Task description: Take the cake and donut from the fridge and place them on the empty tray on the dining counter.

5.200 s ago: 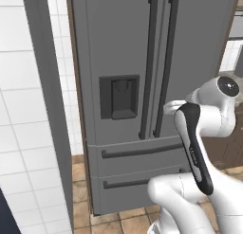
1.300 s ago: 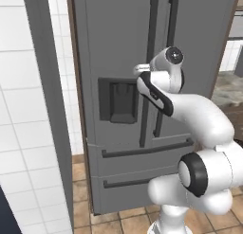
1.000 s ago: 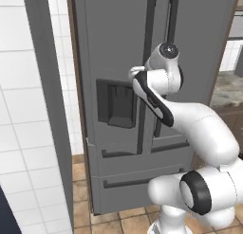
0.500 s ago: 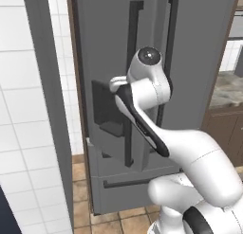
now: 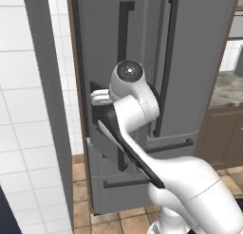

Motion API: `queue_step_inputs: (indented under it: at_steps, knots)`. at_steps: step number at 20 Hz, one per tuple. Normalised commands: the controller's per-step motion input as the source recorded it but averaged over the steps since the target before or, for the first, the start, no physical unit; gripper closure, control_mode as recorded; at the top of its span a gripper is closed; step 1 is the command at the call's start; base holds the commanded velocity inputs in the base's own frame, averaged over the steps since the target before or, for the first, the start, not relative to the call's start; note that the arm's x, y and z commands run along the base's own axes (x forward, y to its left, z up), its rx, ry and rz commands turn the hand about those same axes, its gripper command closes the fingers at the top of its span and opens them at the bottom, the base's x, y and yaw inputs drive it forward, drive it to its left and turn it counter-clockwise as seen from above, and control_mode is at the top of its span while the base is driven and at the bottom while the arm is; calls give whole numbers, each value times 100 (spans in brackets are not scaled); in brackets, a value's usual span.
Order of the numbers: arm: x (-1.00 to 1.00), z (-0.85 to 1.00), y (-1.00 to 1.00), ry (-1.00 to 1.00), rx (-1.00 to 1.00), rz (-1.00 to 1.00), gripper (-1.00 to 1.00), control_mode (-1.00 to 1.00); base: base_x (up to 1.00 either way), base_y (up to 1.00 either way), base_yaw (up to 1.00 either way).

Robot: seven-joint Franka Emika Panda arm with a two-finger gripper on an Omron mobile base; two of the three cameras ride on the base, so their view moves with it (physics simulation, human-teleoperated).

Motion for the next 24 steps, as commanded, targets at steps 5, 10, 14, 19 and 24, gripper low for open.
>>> queue_step_inputs:
  at_steps: [5, 10, 14, 19, 24]
  knots:
    - [-87, 27, 0, -2, 0, 0, 100, -100, 0, 0, 0]
    - [-99, 44, -83, -3, 1, 0, 100, -100, 0, 0, 0]
    - [-65, 26, -100, -3, 2, 4, 100, -100, 0, 0, 0]
    - [6, 3, -100, 0, 3, 29, 100, -100, 0, 0, 0]
    - [52, -13, -74, -1, 0, 45, 100, -100, 0, 0, 0]
